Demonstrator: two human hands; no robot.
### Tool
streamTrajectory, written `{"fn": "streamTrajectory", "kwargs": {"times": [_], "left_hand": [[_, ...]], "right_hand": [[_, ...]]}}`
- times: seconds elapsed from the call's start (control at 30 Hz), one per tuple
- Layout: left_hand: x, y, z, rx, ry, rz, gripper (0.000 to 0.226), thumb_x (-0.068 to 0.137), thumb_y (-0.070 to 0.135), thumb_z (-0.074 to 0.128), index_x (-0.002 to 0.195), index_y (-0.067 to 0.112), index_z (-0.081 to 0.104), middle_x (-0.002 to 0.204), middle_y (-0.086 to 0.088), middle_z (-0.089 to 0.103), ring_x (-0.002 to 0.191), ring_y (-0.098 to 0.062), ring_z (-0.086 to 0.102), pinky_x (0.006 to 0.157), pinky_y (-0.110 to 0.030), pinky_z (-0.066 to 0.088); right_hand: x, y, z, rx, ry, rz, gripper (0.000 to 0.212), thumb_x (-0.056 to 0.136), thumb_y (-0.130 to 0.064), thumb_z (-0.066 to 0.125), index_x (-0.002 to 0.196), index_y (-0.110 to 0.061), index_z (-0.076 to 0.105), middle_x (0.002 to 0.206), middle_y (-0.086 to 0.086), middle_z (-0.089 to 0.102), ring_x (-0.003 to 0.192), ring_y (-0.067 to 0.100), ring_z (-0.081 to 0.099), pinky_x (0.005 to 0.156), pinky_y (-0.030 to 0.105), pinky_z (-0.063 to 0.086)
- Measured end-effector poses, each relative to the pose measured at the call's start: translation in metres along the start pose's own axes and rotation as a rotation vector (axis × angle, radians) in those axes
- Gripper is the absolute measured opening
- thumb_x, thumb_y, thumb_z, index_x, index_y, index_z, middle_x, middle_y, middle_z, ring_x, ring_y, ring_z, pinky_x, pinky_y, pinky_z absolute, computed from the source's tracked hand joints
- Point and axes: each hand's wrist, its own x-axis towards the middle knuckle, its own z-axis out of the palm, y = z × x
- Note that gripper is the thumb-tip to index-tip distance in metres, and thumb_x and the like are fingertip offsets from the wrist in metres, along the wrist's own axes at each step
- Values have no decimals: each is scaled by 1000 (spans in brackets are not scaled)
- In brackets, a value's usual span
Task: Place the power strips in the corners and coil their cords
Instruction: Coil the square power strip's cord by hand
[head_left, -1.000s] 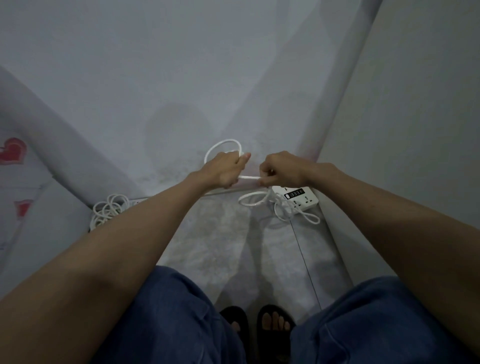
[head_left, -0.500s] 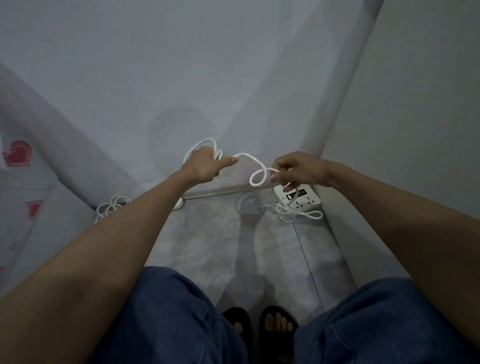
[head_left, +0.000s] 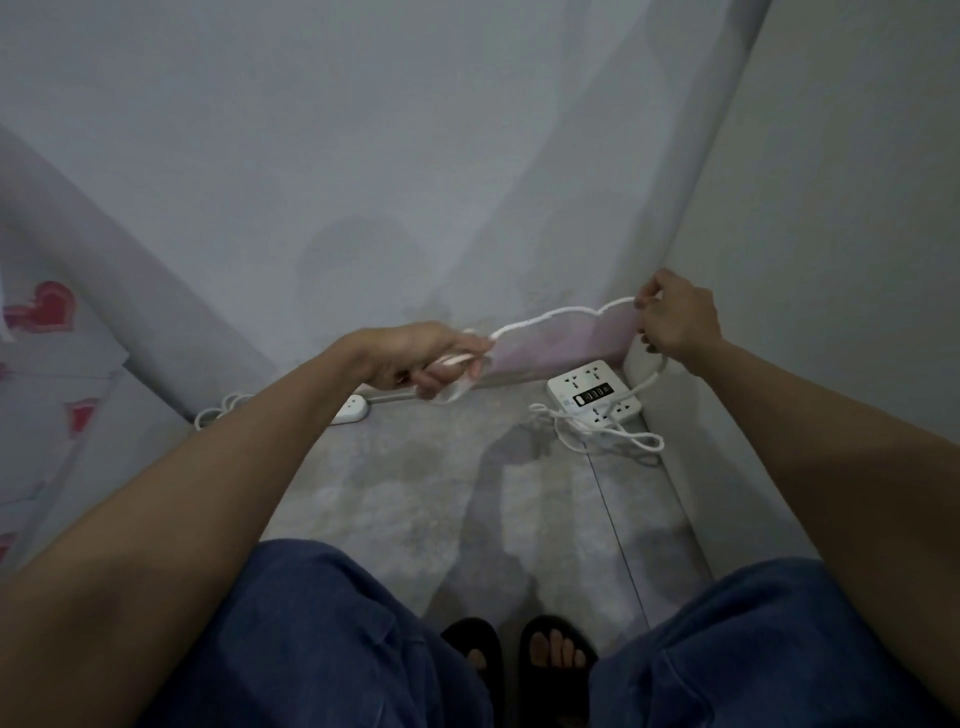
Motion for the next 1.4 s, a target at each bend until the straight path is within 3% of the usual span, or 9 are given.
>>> {"fn": "streamTrajectory", "kwargs": {"times": [0.2, 0.3, 0.4, 0.5, 0.73, 0.93, 1.13, 1.27, 1.4], "left_hand": [[3, 46, 3, -1112, -644, 291, 35, 97, 20, 38, 74, -1, 54, 41, -5, 39, 29, -15, 31, 35, -25, 28], [8, 55, 7, -1547, -286, 503, 27, 81, -1, 39, 55, 3, 48, 37, -6, 43, 27, -20, 39, 34, -22, 35], [17, 57, 6, -1647, 170, 656, 31, 62, -2, 34, 33, 8, 39, 32, 1, 37, 25, -14, 37, 36, -14, 33], [35, 40, -5, -1666, 399, 615, 44, 76, -2, 31, 34, 11, 40, 34, 1, 38, 25, -13, 37, 36, -12, 31], [52, 28, -1, -1251, 709, 499, 35, 101, 20, 30, 68, 14, 35, 39, 1, 43, 28, -11, 38, 39, -13, 35], [40, 20, 14, -189, 798, 418, 36, 105, 34, 29, 83, 9, 46, 60, -9, 66, 42, -14, 61, 46, -22, 48], [35, 9, 14, 629, 611, 291, 60, 102, 52, 23, 77, 10, 58, 58, -8, 70, 44, -14, 62, 54, -21, 45], [21, 6, 9, 822, 443, 164, 89, 91, 70, 1, 65, 12, 63, 55, -5, 62, 59, -22, 62, 72, -29, 47], [13, 22, 34, 881, 168, 84, 50, 86, 58, 57, 64, 13, 57, 41, 3, 55, 42, -18, 53, 57, -30, 47]], "right_hand": [[-4, -12, 14, -245, -99, -170, 7, 85, -15, 55, 85, -21, 60, 95, 19, 71, 92, 34, 66, 83, 41, 54], [-20, -28, 34, -385, -338, -345, 6, 88, -15, 62, 93, -13, 58, 94, 19, 72, 95, 32, 66, 81, 36, 52], [-43, -53, 43, -465, -572, -519, 11, 92, -24, 60, 85, -16, 58, 82, 9, 74, 81, 22, 65, 74, 28, 47], [-65, -80, 41, -508, -714, -680, 12, 89, -26, 62, 82, -16, 61, 73, -1, 75, 71, 8, 62, 71, 20, 44], [-79, -111, 22, -302, -745, -743, 3, 78, -19, 70, 81, -17, 71, 64, -8, 71, 52, -6, 56, 57, 8, 40], [-65, -108, 16, -366, -637, -731, 9, 74, -17, 75, 83, -19, 71, 62, -8, 69, 52, 1, 60, 63, 17, 48], [-43, -83, 16, -564, -499, -680, 6, 77, -16, 70, 83, -14, 72, 76, 3, 69, 74, 19, 62, 67, 24, 42], [-29, -63, 6, -530, -530, -587, 12, 81, -26, 72, 75, -16, 75, 65, -5, 67, 59, 3, 56, 55, 14, 35], [-21, -53, 8, -418, -474, -528, 16, 84, -32, 70, 70, -23, 71, 64, -9, 66, 65, 8, 58, 59, 15, 37]]}}
